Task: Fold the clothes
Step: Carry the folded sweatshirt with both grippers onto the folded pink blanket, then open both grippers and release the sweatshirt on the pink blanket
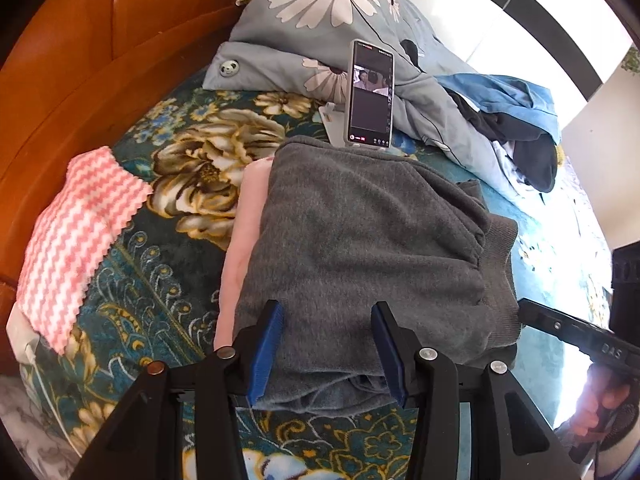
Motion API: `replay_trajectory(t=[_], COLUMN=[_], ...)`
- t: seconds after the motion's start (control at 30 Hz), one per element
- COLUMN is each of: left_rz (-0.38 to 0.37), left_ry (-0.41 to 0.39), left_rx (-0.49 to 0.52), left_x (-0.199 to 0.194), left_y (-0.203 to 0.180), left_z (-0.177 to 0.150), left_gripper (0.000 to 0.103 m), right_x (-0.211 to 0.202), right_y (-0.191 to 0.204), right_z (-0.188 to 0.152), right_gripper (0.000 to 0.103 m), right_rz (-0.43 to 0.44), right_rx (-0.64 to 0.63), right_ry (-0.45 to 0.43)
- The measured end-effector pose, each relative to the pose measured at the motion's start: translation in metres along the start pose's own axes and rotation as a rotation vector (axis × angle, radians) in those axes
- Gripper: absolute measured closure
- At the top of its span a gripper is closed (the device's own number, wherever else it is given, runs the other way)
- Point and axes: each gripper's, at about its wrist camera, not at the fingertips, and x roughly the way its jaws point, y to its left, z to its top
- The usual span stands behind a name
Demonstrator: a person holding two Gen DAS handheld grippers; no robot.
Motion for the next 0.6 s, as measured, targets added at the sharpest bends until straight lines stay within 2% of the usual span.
replay_trajectory(t=[0.13,0.33,0.5,0.6], left_rz=[0.031,0.064,0.079,0.085], left_ry=[-0.042,-0.064,-0.052,-0.018], left_rx=[-0.015,-0.013,-0.029,-0.04], left_x=[-0.008,-0.016,-0.011,-0.002], left_y=[-0.008,-0.016,-0.02,-0.022], left_z=[-0.011,-0.025,-0.04,-0.053], left_gripper=[0.048,0.035,0.021,0.017], right_x=[-0.006,-0.006,0.002,0.006], right_y=[0.009,0.02,0.02,0.022], right_z=[-0.009,-0.029,-0.042,-0.051], right_gripper=[0.074,0.074,0.074,0.074], right_rz=[-0.02,-0.052,-0.067,-0.078], right_rx=[-0.035,-0.091,-0.104,-0.115], right_ry=[0.005,0.018,0.041,0.059])
